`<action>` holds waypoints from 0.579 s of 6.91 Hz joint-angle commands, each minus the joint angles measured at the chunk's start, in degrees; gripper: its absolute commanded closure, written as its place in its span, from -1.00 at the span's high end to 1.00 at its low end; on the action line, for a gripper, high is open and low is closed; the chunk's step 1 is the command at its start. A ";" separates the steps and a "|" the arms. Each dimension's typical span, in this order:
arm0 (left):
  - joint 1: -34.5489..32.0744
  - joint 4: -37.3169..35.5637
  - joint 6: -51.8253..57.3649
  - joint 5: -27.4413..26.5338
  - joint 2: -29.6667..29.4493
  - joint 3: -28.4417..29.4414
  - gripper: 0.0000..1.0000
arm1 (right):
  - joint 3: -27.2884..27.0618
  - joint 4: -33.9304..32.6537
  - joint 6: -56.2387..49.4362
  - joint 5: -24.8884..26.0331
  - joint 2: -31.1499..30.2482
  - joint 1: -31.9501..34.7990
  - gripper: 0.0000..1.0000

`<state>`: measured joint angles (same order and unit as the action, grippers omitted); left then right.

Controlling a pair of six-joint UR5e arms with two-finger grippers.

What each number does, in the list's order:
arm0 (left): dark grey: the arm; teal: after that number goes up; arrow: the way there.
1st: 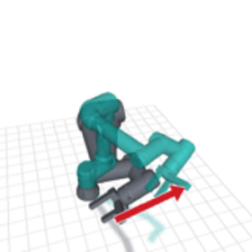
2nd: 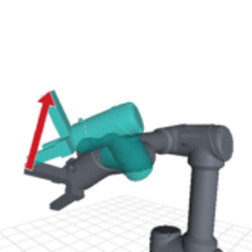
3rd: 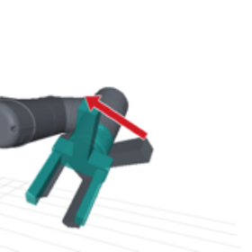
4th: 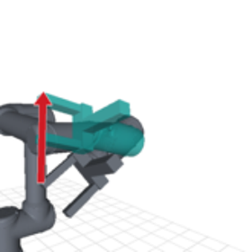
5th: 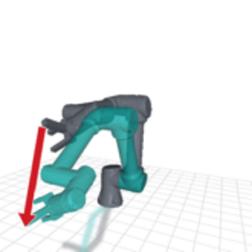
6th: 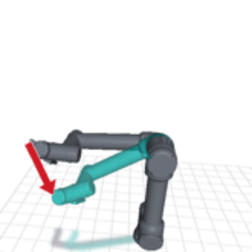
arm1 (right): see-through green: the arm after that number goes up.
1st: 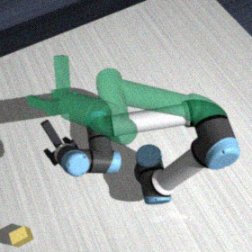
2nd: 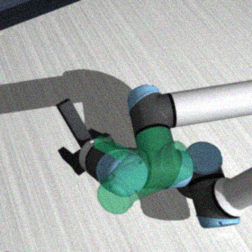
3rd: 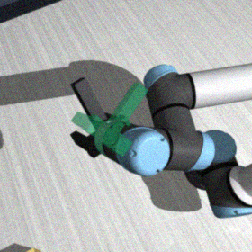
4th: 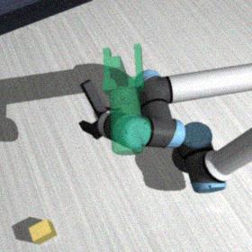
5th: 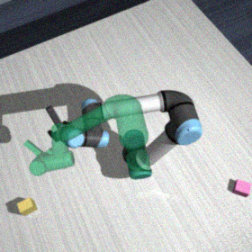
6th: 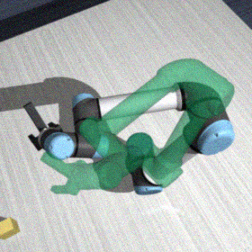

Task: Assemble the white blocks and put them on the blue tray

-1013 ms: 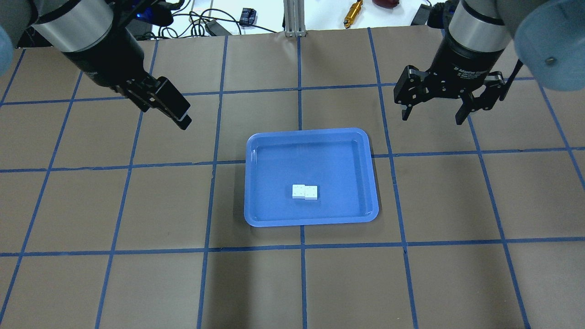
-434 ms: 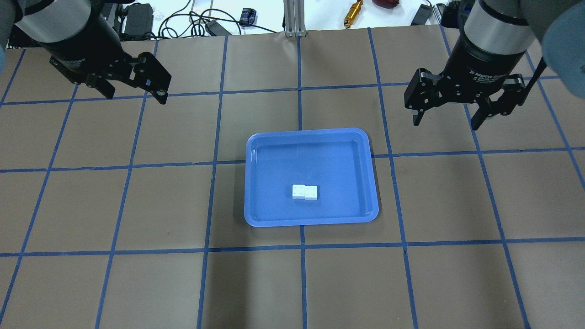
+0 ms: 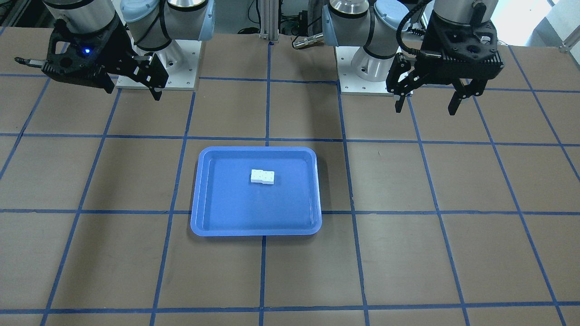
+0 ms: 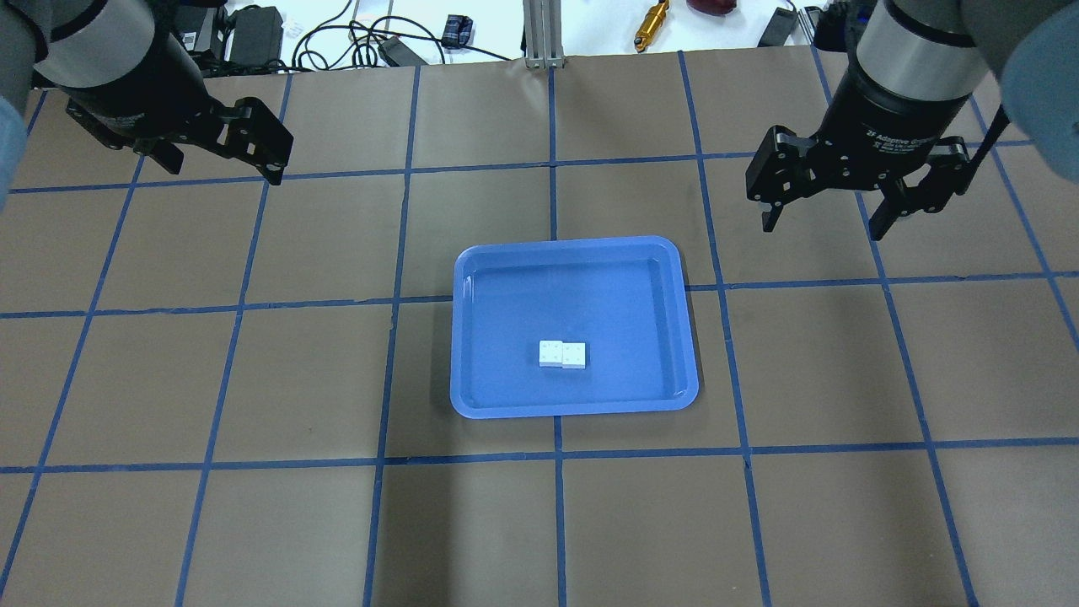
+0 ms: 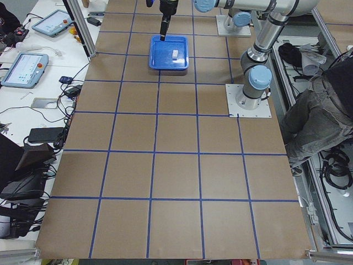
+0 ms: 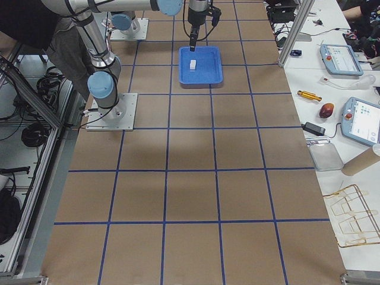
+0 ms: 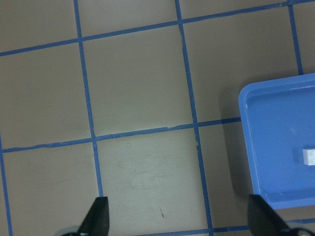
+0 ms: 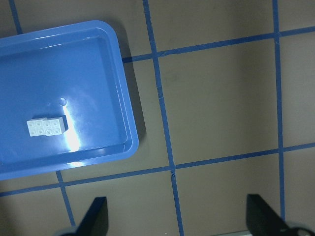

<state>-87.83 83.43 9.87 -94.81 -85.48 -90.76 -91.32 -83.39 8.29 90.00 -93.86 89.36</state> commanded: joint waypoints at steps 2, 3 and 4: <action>-0.06 -0.20 0.32 -0.12 -0.04 -0.21 1.00 | 0.00 -0.02 0.14 0.00 0.00 0.03 1.00; 0.03 -0.20 0.33 -0.12 -0.04 -0.21 1.00 | 0.00 -0.11 0.14 0.00 0.00 0.03 1.00; 0.03 -0.20 0.33 -0.12 -0.04 -0.21 1.00 | 0.00 -0.20 -0.03 -0.17 0.00 0.03 1.00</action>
<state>-87.83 83.24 10.15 -94.93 -85.51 -90.96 -91.31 -83.48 8.40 89.96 -93.86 89.38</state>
